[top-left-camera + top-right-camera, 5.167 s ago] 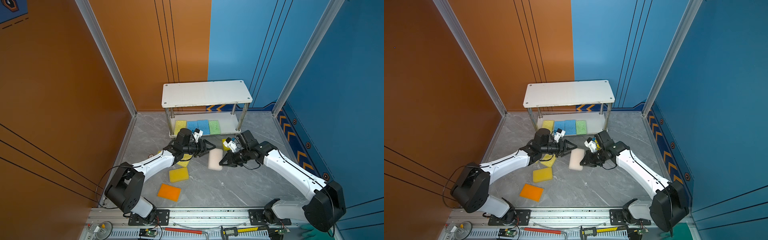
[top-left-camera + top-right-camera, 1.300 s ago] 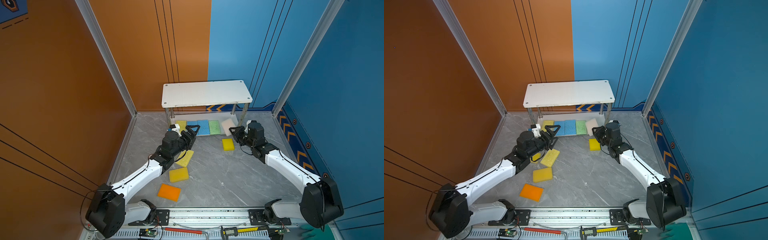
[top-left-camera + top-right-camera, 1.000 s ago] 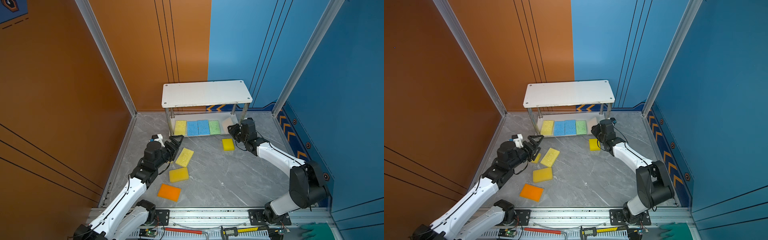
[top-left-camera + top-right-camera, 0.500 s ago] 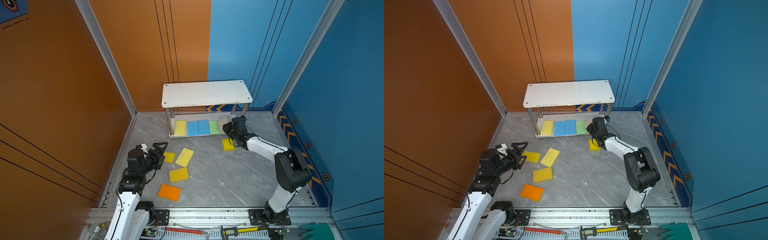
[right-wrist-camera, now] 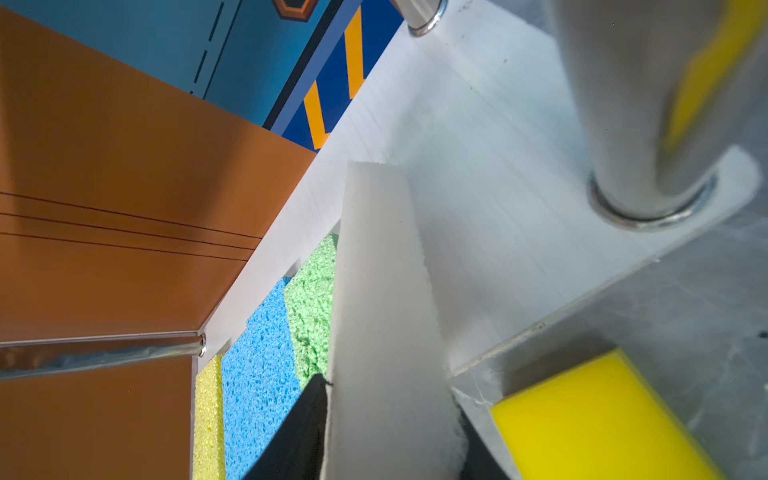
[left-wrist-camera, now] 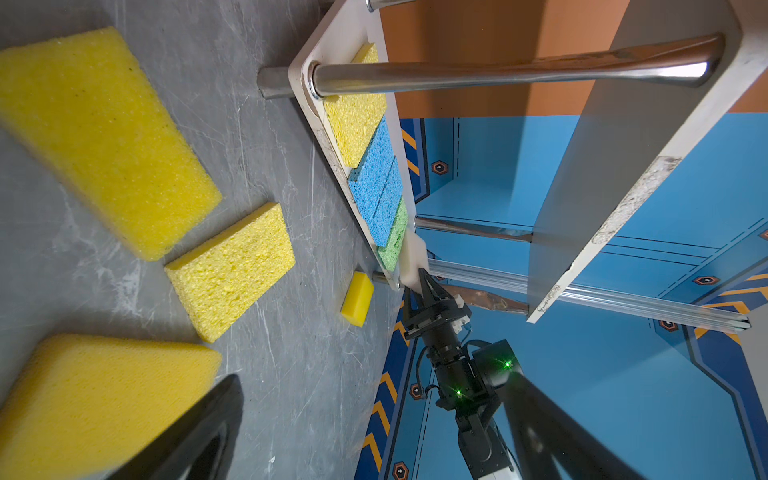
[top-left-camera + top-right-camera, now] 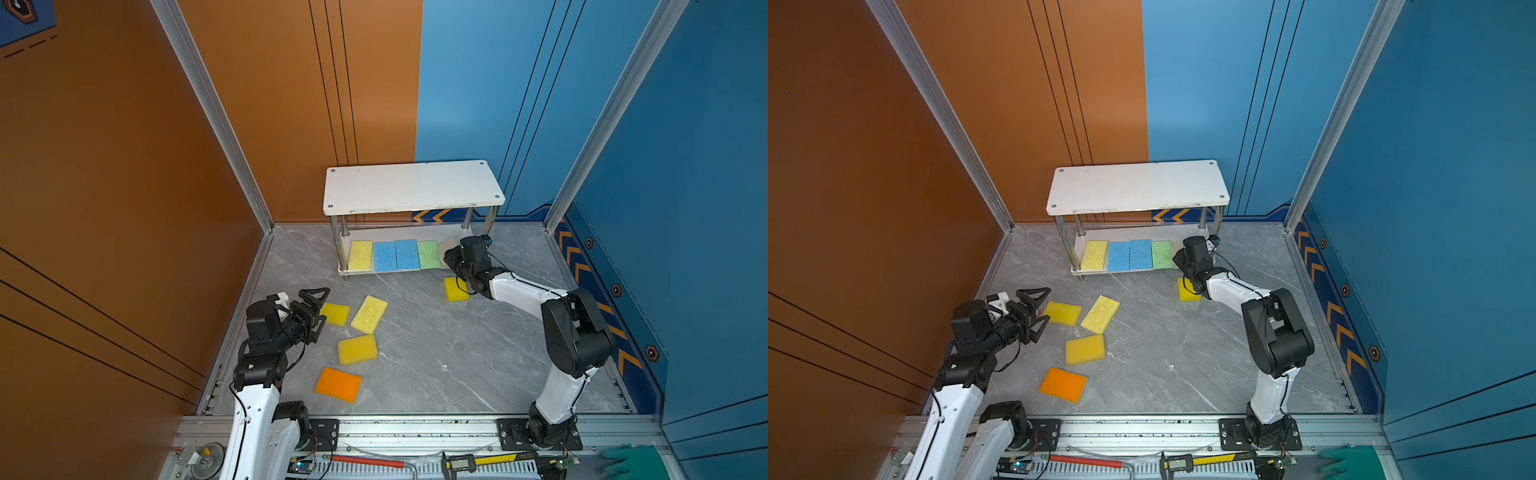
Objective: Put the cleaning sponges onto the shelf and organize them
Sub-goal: 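Lower the white sponge upright beside the green sponge on the lower shelf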
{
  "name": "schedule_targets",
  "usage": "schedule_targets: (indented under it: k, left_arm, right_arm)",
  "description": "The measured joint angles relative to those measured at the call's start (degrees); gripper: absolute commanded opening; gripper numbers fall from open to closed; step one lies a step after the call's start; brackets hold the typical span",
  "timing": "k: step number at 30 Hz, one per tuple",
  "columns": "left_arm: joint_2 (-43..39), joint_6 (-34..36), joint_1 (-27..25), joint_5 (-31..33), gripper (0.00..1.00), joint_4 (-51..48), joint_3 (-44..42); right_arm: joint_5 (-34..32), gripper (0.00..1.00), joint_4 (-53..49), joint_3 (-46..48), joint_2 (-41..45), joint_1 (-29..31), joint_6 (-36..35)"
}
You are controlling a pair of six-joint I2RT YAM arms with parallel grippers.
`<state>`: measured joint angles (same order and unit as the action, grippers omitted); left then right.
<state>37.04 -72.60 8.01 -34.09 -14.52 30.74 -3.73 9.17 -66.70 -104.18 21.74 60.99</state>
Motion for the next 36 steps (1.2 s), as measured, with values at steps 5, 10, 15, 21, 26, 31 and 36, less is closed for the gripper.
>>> schedule_targets:
  k: [5, 10, 15, 21, 26, 31, 36]
  left_arm:
    - [-0.63, 0.20, 0.52, -0.09, 0.98, -0.46, -0.09]
    - [-2.10, 0.15, 0.61, -0.09, 0.98, -0.85, -1.03]
    - [-3.10, 0.15, 0.63, -0.07, 0.98, -1.68, -1.29]
    - [-3.98, 0.15, 0.61, -0.04, 0.98, -2.19, -1.40]
    - [-4.50, 0.15, 0.63, -0.04, 0.98, -3.17, -1.40]
    - [-5.22, 0.17, 0.61, 0.00, 0.98, -3.93, -1.40]
    - [-5.92, 0.15, 0.63, 0.15, 0.98, -4.68, -1.40]
  right_arm:
    - [0.00, 0.65, -2.62, -1.62, -0.33, -0.37, 0.46]
    - [0.37, 0.80, -6.38, -4.00, -0.42, -0.52, 0.85]
    - [0.68, 0.82, -10.54, -5.90, -0.70, -0.94, 1.60]
    - [2.27, 0.83, -13.97, -6.34, -2.14, -1.77, 2.78]
    - [4.37, 0.84, -16.09, -7.04, -4.35, -2.36, 3.61]
    - [6.38, 0.84, -17.16, -8.46, -4.83, -2.49, 4.31]
    - [7.65, 0.84, -17.25, -10.40, -4.96, -2.54, 4.63]
